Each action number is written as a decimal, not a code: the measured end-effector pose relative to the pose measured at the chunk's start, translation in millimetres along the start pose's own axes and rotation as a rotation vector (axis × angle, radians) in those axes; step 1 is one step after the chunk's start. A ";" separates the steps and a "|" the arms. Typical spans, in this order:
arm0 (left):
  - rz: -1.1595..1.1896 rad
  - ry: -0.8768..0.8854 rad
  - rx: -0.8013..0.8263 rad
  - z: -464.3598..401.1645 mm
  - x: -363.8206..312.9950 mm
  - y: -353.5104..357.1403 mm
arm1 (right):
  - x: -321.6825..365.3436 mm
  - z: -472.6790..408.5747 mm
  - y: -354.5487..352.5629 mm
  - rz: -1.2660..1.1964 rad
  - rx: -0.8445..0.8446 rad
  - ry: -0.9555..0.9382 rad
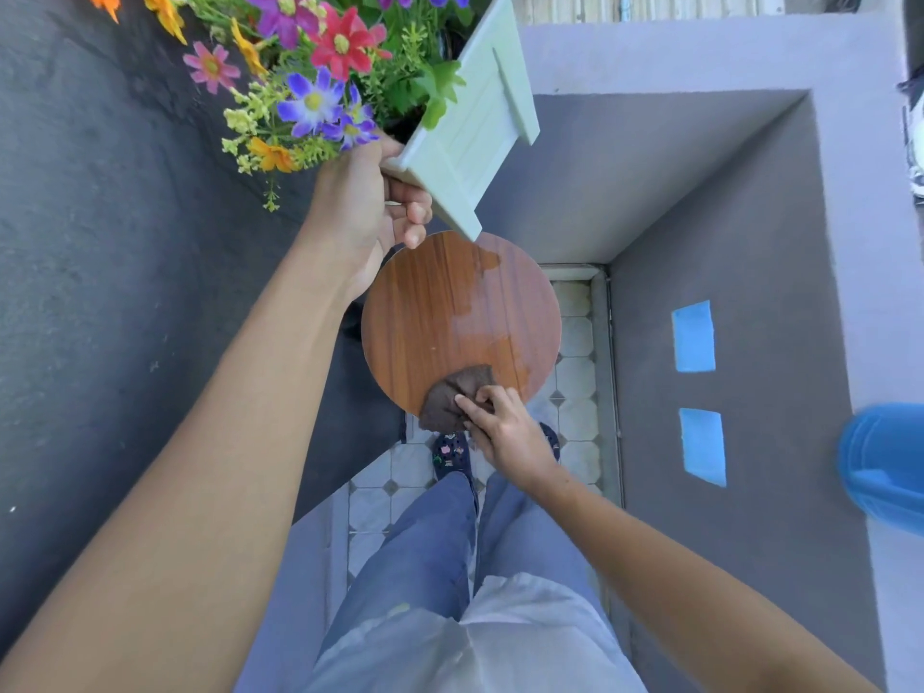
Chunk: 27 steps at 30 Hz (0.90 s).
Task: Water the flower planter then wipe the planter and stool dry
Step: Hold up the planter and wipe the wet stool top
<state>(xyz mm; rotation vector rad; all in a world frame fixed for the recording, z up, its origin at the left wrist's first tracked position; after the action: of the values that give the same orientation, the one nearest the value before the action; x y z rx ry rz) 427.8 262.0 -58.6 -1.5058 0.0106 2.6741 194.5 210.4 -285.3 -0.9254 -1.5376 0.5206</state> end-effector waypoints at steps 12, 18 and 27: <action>0.018 -0.002 0.002 -2.2 -0.9 -2.0 | -34.5 -35.9 -22.3 0.073 -0.188 0.252; 0.033 0.003 0.040 -3.3 -2.7 -0.5 | -7.3 -19.2 -1.6 0.015 0.095 -0.089; 0.031 -0.005 0.041 -4.5 -7.0 -3.7 | -83.3 -63.2 -48.8 0.129 -0.312 0.448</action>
<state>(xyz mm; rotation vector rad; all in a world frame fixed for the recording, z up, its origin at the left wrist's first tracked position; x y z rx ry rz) 435.5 265.1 -54.9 -1.4997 0.0887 2.6841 240.7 104.7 -286.2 -1.2895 -1.1702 0.1444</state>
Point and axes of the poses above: each hand's wrist, its own z-axis away from the middle knuckle, its own y-axis out of the palm, x = y × z, the point moved 7 cm from there along -z, towards the middle knuckle, and after that the axes turned 13 degrees about -x, right-handed, at the moved point
